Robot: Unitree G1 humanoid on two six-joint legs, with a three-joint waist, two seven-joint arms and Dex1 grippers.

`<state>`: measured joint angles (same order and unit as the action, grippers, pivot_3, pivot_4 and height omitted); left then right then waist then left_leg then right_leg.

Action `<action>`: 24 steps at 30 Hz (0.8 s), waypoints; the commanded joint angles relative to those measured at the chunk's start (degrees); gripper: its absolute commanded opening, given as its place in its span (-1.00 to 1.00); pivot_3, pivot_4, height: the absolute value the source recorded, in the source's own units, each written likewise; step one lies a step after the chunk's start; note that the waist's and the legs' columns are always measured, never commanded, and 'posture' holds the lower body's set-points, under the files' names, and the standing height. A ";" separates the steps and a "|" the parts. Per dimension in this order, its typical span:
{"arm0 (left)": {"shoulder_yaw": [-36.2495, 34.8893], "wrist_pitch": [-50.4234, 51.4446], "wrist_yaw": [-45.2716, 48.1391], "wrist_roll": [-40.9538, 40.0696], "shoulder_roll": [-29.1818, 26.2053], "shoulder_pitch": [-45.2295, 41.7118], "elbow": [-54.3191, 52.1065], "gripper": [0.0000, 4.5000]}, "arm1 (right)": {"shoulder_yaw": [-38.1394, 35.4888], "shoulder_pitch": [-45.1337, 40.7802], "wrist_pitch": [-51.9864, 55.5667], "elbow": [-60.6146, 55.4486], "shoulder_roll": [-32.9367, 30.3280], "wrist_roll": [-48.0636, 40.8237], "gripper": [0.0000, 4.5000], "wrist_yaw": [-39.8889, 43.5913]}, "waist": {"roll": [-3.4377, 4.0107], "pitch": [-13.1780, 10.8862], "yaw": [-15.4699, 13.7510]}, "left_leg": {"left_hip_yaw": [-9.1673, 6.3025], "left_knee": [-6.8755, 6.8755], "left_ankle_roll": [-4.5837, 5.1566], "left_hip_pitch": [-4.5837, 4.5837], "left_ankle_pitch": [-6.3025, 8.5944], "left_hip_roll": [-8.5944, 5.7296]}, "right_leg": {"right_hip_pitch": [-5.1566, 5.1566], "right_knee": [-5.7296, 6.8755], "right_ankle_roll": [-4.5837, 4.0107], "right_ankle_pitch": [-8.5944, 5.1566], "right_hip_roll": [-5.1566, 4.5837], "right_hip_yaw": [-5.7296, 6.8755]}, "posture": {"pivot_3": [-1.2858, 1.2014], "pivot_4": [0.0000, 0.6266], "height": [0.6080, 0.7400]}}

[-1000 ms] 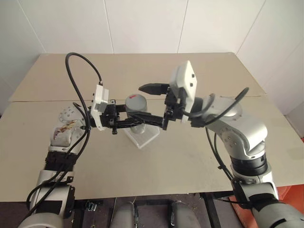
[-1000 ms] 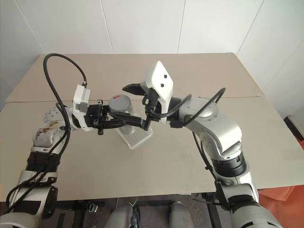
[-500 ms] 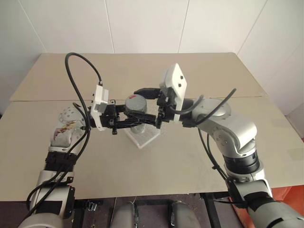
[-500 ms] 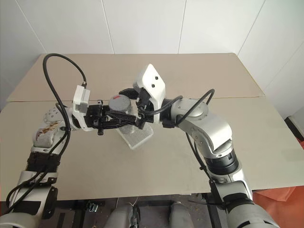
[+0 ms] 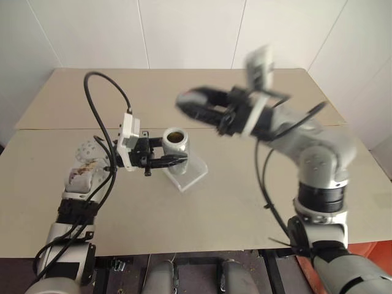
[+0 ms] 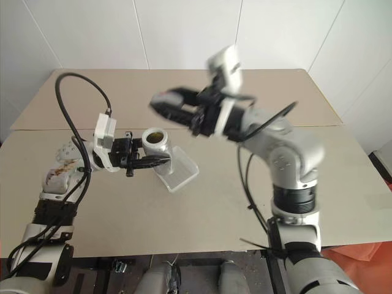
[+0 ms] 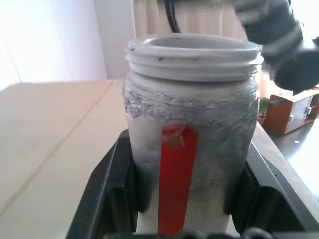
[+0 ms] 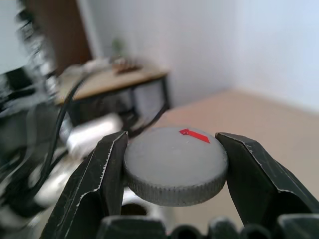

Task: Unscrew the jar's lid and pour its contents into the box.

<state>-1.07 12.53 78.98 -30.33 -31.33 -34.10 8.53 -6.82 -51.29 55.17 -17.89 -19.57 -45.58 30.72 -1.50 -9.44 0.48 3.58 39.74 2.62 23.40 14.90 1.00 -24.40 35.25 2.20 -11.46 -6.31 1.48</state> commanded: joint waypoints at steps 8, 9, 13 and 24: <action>-3.06 0.30 -2.00 -0.52 -2.57 0.58 -1.81 -0.14 | 3.88 16.24 -9.61 -8.04 -9.14 12.93 0.23 -2.45 | 0.00 0.00 0.20 | 0.01 -0.01 0.01 0.00 0.00 0.00 | -0.01 -0.01 0.00 0.00 0.01 -0.02 | 0.03 -0.52 1.00; -3.61 0.21 -2.54 -0.48 -3.05 0.88 -1.70 -0.14 | 4.66 18.63 -10.57 -8.06 -9.73 14.98 0.23 -3.33 | -0.01 0.00 0.20 | 0.00 -0.01 0.01 0.00 0.01 -0.01 | 0.00 -0.04 0.01 0.00 0.00 -0.02 | 0.03 -0.52 1.00; -6.31 -0.09 -6.30 -0.38 -4.30 1.75 -1.96 -0.14 | 9.02 27.02 -14.85 -4.07 -8.42 23.85 0.23 -8.69 | -0.01 0.00 0.24 | 0.04 0.00 0.01 -0.02 0.00 -0.01 | -0.03 -0.12 0.01 -0.01 0.00 -0.07 | 0.03 -0.52 1.00; -7.01 -6.88 -23.03 9.98 -3.26 0.64 -1.54 -0.14 | 13.61 31.50 -15.70 4.20 -6.75 31.55 0.76 -7.53 | -0.01 0.00 0.05 | 0.06 0.00 0.01 -0.10 0.00 -0.03 | -0.01 -0.15 0.01 -0.01 0.00 -0.15 | 0.03 -0.52 1.00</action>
<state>-7.68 8.20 59.51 -22.75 -34.57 -31.62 8.07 7.40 -19.49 39.18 -10.57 -24.94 -14.03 21.36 -1.51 -9.44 0.53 3.62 39.74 2.63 23.30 14.90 0.96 -24.39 35.09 2.21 -11.47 -6.32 1.35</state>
